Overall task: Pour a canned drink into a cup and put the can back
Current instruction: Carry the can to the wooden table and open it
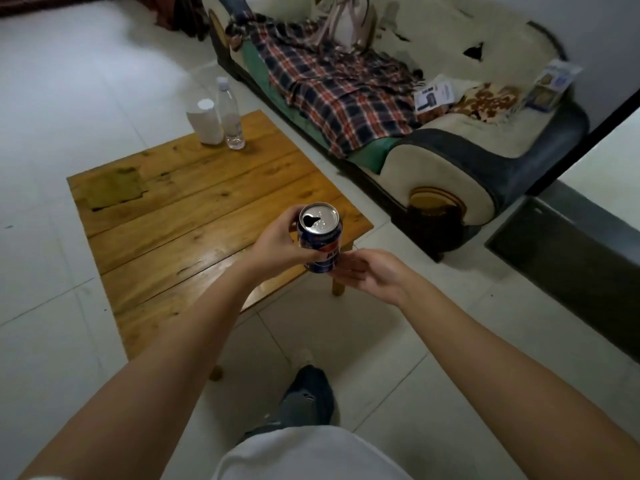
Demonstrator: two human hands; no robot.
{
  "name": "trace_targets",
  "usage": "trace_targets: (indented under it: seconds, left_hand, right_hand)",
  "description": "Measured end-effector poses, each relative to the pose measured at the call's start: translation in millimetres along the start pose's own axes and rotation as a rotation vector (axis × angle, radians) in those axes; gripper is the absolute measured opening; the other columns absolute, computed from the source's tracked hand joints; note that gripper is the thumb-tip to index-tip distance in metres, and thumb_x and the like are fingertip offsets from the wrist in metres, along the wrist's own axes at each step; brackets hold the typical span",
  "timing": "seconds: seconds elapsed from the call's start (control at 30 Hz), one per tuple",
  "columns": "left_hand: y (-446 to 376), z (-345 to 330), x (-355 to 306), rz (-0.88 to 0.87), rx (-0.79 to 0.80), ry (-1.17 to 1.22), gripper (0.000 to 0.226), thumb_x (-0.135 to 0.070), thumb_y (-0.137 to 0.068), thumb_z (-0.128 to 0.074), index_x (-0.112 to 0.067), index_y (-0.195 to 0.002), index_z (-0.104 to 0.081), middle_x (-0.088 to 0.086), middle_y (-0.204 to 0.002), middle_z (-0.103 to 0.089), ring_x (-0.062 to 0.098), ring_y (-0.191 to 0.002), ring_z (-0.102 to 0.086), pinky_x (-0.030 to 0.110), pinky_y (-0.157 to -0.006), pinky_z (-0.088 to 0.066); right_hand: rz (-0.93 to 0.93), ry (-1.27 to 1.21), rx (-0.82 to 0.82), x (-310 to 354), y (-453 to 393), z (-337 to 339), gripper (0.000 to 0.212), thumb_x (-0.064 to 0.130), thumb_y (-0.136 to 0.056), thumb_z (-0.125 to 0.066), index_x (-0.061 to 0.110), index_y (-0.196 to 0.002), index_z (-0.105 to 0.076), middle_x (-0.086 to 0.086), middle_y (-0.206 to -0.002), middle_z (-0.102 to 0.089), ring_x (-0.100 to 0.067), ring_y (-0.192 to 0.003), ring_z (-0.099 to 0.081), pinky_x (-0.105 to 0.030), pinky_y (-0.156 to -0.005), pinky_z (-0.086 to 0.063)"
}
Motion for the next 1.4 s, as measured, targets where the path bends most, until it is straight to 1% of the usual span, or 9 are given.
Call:
trace_targets:
  seconds: [0.13,0.27,0.5,0.6,0.7,0.83,1.0,1.23,1.4]
  left_hand:
    - [-53.4,25.9,8.1,0.024,-0.078,0.010,0.070,-0.012,-0.065,-0.081,-0.021,-0.124,-0.046,-0.005,-0.119,-0.057,0.013,-0.113,-0.053,0.028,-0.094,-0.045]
    - [-93.8,54.5,9.4,0.059,-0.134,0.022,0.067,-0.010,-0.066,-0.080,-0.022,-0.122,-0.046,-0.006,-0.116,-0.057,0.010,-0.108,-0.053,0.014,-0.084,-0.042]
    - [-128.9,95.0,23.7,0.119,-0.303,0.030,0.066,-0.014,-0.066,-0.081,-0.026,-0.121,-0.046,-0.015,-0.109,-0.056,-0.001,-0.101,-0.052,0.003,-0.078,-0.041]
    - [-134.2,110.7,30.8,0.164,-0.406,0.055,0.066,-0.014,-0.066,-0.081,-0.029,-0.118,-0.045,-0.021,-0.106,-0.054,0.003,-0.102,-0.052,0.010,-0.083,-0.040]
    - [-134.8,122.5,37.5,0.234,-0.491,0.071,0.066,-0.016,-0.067,-0.081,-0.028,-0.121,-0.043,-0.013,-0.110,-0.054,0.009,-0.107,-0.050,0.020,-0.089,-0.039]
    - [-137.6,135.5,44.0,0.283,-0.605,0.061,0.065,-0.018,-0.065,-0.082,-0.035,-0.115,-0.043,-0.025,-0.105,-0.053,0.009,-0.110,-0.051,0.023,-0.093,-0.040]
    - [-142.5,146.1,53.2,0.331,-0.720,0.056,0.067,-0.020,-0.063,-0.083,-0.035,-0.114,-0.043,-0.028,-0.103,-0.051,0.003,-0.105,-0.050,0.011,-0.086,-0.038]
    - [-158.8,157.0,93.4,0.387,-0.776,0.095,0.070,-0.021,-0.064,-0.083,-0.026,-0.123,-0.045,-0.017,-0.109,-0.055,0.006,-0.109,-0.050,0.010,-0.085,-0.038]
    - [-178.5,164.1,149.5,0.440,-0.802,0.121,0.075,-0.023,-0.062,-0.085,-0.023,-0.126,-0.045,-0.007,-0.119,-0.055,0.012,-0.114,-0.051,0.024,-0.094,-0.041]
  right_hand:
    - [-0.046,0.083,0.031,44.7,-51.1,-13.0,0.029,0.007,-0.095,-0.042,-0.007,-0.115,-0.056,-0.021,-0.108,-0.066,-0.029,-0.101,-0.064,-0.034,-0.085,-0.053]
    - [-0.079,0.143,0.076,82.5,-97.0,-30.3,0.029,0.008,-0.095,-0.042,-0.007,-0.116,-0.056,-0.021,-0.110,-0.065,-0.028,-0.100,-0.065,-0.031,-0.077,-0.055]
    - [-0.158,0.213,0.139,121.6,-159.3,-65.2,0.028,0.006,-0.095,-0.043,-0.006,-0.118,-0.053,-0.023,-0.114,-0.063,-0.028,-0.097,-0.066,-0.032,-0.078,-0.057]
    - [-0.187,0.242,0.191,133.1,-181.2,-82.7,0.028,0.005,-0.095,-0.043,-0.006,-0.118,-0.053,-0.022,-0.113,-0.064,-0.027,-0.095,-0.067,-0.032,-0.077,-0.058]
    - [-0.221,0.316,0.256,140.3,-197.4,-100.7,0.030,0.007,-0.096,-0.040,-0.006,-0.121,-0.052,-0.020,-0.110,-0.065,-0.028,-0.096,-0.067,-0.033,-0.079,-0.057]
    - [-0.230,0.378,0.316,151.0,-215.4,-122.7,0.029,0.004,-0.095,-0.040,-0.007,-0.119,-0.052,-0.019,-0.113,-0.062,-0.028,-0.093,-0.065,-0.030,-0.074,-0.058]
    - [-0.237,0.502,0.388,157.4,-242.5,-143.2,0.024,0.006,-0.094,-0.045,-0.002,-0.111,-0.059,-0.011,-0.108,-0.064,-0.028,-0.090,-0.066,-0.029,-0.077,-0.057]
    - [-0.259,0.589,0.412,144.9,-295.1,-160.3,0.025,0.005,-0.094,-0.042,-0.002,-0.112,-0.058,-0.012,-0.115,-0.061,-0.028,-0.090,-0.065,-0.029,-0.074,-0.055]
    - [-0.276,0.635,0.376,122.0,-346.9,-169.3,0.025,0.004,-0.093,-0.043,-0.002,-0.112,-0.058,-0.013,-0.119,-0.059,-0.023,-0.083,-0.065,-0.024,-0.062,-0.055]
Point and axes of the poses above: each hand's wrist, its own y-axis away from the middle knuckle, its own z-axis out of the back of the hand, x = y × z, the point moved 4 cm from there along -y, towards the middle knuckle
